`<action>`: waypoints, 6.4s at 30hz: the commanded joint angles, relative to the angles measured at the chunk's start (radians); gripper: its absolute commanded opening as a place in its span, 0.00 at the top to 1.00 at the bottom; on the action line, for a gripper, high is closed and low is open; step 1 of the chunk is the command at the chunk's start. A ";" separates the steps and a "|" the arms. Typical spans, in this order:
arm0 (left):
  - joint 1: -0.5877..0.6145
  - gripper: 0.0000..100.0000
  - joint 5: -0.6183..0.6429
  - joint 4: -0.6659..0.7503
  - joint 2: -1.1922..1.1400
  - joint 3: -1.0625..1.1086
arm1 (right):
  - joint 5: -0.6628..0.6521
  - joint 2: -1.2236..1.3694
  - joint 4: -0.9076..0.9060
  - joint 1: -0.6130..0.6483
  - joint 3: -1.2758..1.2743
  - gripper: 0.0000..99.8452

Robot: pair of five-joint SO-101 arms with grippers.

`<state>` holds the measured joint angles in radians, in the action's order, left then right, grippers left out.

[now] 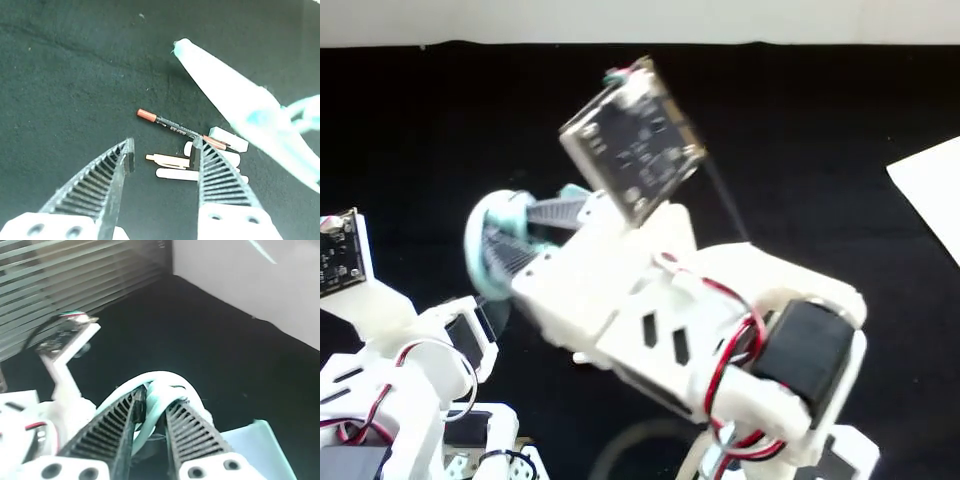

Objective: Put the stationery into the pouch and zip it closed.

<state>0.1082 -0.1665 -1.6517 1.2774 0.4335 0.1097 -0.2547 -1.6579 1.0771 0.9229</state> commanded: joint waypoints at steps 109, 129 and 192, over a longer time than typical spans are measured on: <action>-0.142 0.99 -0.117 -0.074 -0.122 -0.151 | -0.138 0.051 0.064 -0.401 0.130 0.99; -0.136 0.99 -0.026 -0.037 -0.122 -0.067 | -0.138 0.041 0.024 -0.834 -0.099 0.99; -0.142 0.99 -0.032 0.038 -0.122 -0.070 | -0.127 0.038 -0.105 -0.693 -0.196 0.76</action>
<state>-0.0192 -0.2033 -1.6533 1.1699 0.3659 0.0253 -0.1964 -1.7499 0.3253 0.8309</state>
